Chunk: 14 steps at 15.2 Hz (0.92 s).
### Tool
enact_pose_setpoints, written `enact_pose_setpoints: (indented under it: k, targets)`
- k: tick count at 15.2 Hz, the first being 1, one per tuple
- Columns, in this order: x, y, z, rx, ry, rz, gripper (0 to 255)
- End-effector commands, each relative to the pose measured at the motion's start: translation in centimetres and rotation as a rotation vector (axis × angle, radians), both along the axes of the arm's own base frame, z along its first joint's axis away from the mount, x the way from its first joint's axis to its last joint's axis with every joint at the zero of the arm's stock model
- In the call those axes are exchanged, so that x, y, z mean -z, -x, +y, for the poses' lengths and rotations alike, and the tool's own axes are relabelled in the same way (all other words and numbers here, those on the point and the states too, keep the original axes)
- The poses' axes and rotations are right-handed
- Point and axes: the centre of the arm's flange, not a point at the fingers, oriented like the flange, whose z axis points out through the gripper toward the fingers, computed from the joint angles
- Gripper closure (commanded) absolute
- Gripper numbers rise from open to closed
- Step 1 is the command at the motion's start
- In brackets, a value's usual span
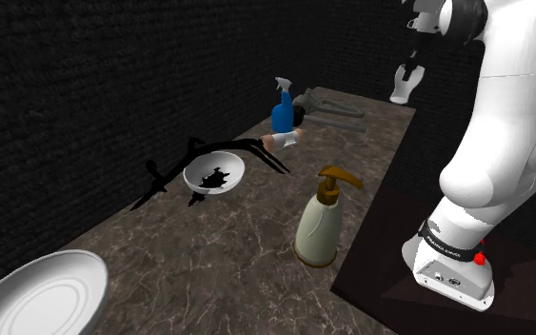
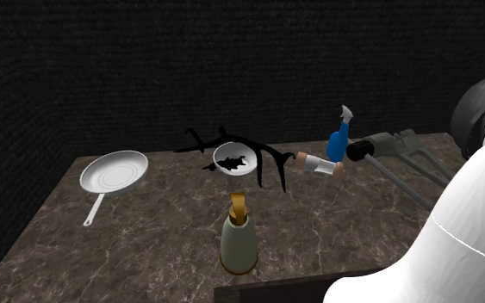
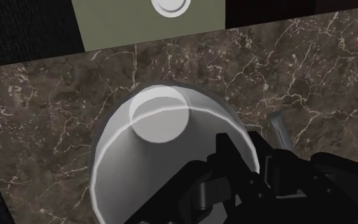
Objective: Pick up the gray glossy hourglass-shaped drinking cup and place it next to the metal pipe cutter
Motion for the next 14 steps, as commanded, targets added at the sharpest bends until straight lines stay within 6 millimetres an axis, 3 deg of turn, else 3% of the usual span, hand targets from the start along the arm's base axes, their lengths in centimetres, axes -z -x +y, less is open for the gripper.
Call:
enact_pose_setpoints:
  k: [1, 14]
  targets:
    - [1.0, 0.0, 0.0, 0.0, 0.001, 0.0, 255]
    - [7.9, 0.0, 0.0, 0.0, 0.001, 0.0, 255]
